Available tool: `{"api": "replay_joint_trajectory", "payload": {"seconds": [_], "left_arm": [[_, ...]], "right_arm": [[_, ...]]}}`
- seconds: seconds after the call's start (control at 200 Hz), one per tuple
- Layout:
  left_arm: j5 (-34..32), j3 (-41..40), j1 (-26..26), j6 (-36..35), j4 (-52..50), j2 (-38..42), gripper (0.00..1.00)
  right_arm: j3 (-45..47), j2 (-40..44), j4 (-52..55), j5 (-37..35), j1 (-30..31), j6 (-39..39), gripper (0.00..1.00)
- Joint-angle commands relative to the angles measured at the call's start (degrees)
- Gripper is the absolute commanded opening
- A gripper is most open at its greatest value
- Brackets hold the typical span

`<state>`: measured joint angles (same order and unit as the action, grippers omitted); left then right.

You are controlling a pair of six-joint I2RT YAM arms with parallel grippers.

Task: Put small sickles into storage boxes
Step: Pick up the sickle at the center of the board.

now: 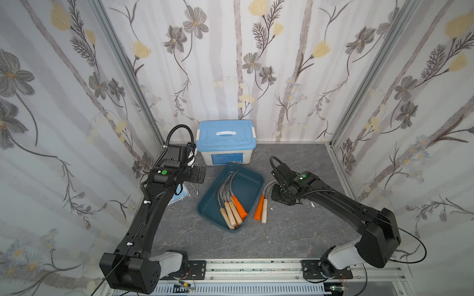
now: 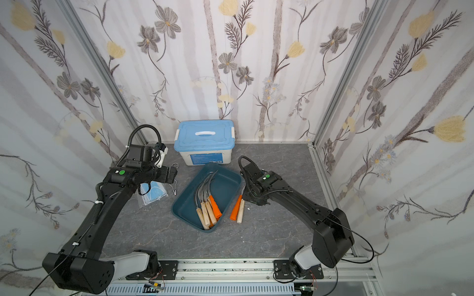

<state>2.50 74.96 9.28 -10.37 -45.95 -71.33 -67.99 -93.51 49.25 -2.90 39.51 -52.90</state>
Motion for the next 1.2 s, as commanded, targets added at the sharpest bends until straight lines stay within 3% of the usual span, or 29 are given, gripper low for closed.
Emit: {"api": "replay_joint_trajectory", "payload": {"seconds": [0.0,0.295,0.515,0.894,1.194], "left_arm": [[2.3,0.9,0.0,-0.4,1.1,-0.6,1.0],[4.4,6.0,0.3,1.3,-1.6,-6.2,0.93],[4.1,7.4,0.3,1.4,-0.7,-7.4,1.0],[4.8,13.9,0.8,2.1,-0.7,-11.5,1.0],[3.5,12.7,0.9,2.4,-1.7,-9.5,1.0]], "right_arm": [[2.0,1.0,-4.5,0.3,0.5,-2.9,0.45],[3.9,-0.7,-7.2,1.5,1.5,-3.6,0.45],[1.8,-3.5,-7.1,1.7,1.8,-2.0,0.45],[-3.4,-8.8,-6.5,2.5,1.8,1.7,0.44],[-5.6,-10.3,-5.6,2.2,1.5,3.9,0.44]]}}
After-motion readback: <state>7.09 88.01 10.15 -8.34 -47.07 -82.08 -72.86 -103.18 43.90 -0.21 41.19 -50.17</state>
